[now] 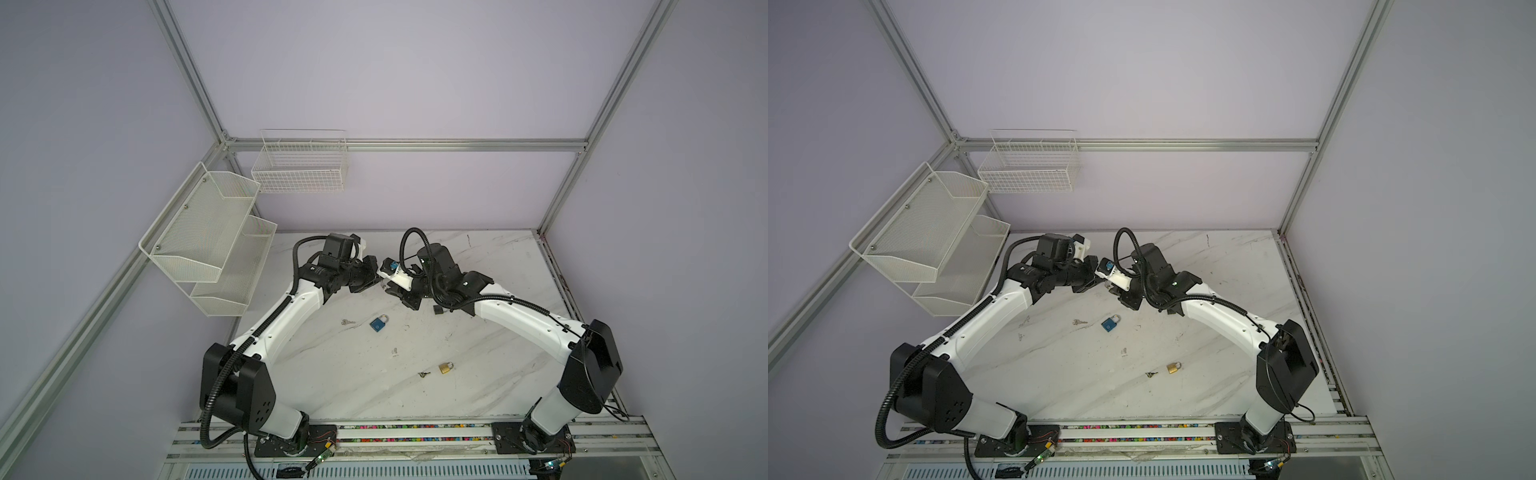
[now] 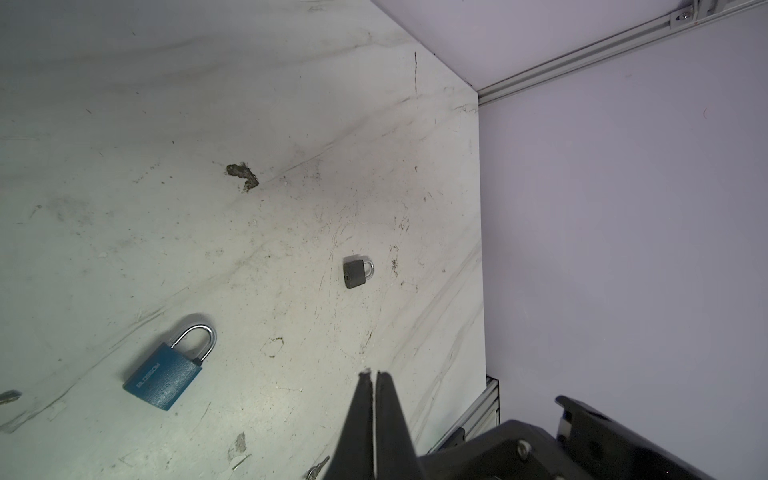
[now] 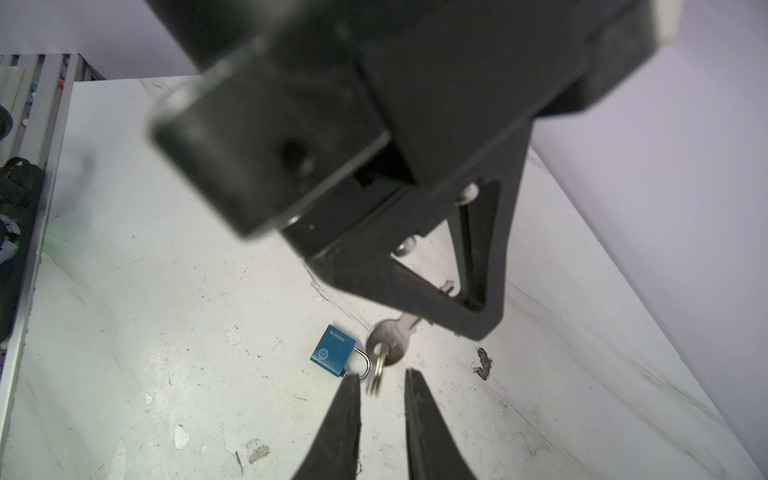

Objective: Unlock with the key

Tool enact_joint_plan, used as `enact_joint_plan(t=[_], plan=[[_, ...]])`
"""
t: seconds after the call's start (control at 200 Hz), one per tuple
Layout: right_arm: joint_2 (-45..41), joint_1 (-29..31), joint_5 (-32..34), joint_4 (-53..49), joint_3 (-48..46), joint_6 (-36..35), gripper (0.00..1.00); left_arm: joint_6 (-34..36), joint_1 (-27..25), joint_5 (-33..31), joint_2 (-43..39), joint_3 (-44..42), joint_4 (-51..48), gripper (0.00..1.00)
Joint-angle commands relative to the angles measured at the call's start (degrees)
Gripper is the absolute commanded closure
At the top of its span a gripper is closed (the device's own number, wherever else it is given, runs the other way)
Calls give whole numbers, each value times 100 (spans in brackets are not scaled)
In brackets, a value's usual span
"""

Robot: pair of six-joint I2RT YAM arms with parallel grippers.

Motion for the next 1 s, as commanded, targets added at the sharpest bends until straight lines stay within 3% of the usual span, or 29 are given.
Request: enact_joint_plan(t=[0.0,0.2,0.365,0.475,0.615,0.73,0.9,0.995], plan=[[-565,75,-20,70,-138,147,71,72,-38,-387,-201,493,465,100],[-1233,-44,-456,549,-731,1247,58,230,-206,-589,-341,169,1873,100],[-1383,-1097,-2120,1020,-992,2989,54,790,-504,-529,-297,43,3077,100],[-1639,-1673,-2241,1430,-1212,4348,52,842,-595,-129,-217,-175,4047,100],[-1754,-1910,-2933,1646,-1336,5061,51,962,-829,-104,-142,-397,4902,100],[-2019,-2329,-3627,3093,-1793,6363,51,1067,-997,12,-22,-322,5089,100],[-2120,-2512,-3726,3331,-1727,6444,51,975,-1216,196,151,-316,5613,100],[-2081,-2634,-3815,3964,-1764,6836,49,976,-1317,241,242,-231,5615,100]])
